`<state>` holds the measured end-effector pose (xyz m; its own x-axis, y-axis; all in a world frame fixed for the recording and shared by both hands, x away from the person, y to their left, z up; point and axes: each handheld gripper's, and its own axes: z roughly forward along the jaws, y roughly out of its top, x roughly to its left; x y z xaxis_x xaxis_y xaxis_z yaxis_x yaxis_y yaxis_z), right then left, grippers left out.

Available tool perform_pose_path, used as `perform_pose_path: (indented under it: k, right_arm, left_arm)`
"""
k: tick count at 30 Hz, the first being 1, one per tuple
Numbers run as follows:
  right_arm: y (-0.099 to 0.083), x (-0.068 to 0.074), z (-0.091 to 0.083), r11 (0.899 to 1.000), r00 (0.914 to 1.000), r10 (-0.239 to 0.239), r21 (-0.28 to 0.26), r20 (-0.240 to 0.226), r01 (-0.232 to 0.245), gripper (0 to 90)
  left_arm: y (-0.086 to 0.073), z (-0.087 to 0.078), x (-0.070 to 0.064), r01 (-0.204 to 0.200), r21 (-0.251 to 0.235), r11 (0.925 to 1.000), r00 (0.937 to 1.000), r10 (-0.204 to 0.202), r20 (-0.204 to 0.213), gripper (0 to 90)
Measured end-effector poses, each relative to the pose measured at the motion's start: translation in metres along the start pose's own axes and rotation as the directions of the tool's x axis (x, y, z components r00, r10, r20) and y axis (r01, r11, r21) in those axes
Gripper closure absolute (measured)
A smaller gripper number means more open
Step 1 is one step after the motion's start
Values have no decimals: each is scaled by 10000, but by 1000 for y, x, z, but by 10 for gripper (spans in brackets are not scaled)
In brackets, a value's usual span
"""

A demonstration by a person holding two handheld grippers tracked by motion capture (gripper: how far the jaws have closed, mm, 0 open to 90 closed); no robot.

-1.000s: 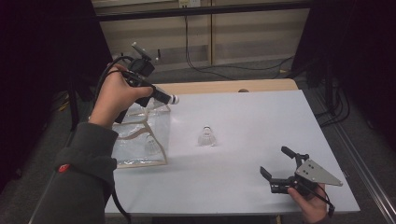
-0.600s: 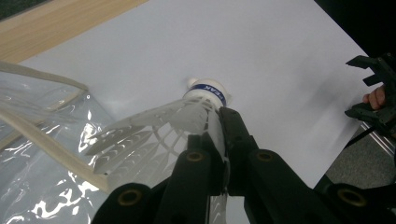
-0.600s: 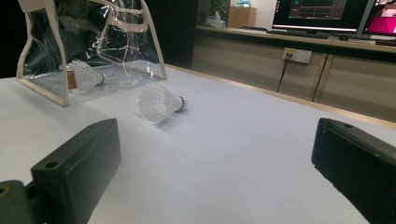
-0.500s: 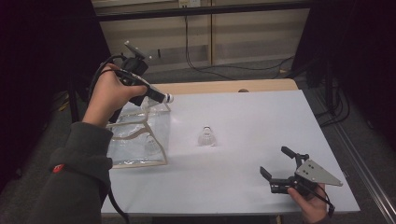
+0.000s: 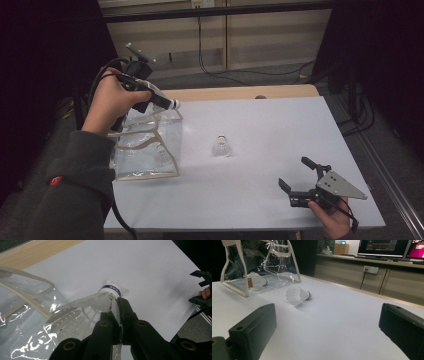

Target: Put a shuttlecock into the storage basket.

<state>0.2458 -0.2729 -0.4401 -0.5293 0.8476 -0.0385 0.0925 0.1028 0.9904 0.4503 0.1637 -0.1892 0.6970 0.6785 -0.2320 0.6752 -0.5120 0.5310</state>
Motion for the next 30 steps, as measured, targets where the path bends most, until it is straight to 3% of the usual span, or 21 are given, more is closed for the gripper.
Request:
perform_pose_path:
  k: [30]
  right_arm:
    - [0,1,1,10000,10000,-38,38,-10,38,15]
  left_arm:
    - [-15,-21,23,500,-288,9983,9974,-514,-499,895]
